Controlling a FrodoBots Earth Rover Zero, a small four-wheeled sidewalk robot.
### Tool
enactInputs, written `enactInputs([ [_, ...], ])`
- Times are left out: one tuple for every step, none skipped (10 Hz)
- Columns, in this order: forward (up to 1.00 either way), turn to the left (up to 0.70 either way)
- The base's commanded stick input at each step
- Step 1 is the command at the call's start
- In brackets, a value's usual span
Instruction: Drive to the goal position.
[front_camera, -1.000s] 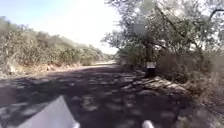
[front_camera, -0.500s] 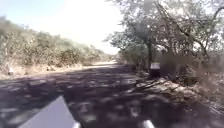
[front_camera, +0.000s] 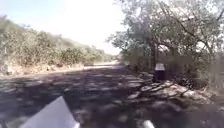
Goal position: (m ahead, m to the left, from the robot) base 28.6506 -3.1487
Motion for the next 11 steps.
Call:
enactInputs([
  [0.5,0.0],
  [0.5,0.0],
  [0.5,0.0],
  [0.5,0.0],
  [0.5,0.0],
  [0.5,0.0],
  [0.5,-0.28],
  [0.5,-0.5],
  [0.5,-0.43],
  [0.5,-0.17],
  [0.5,0.0],
])
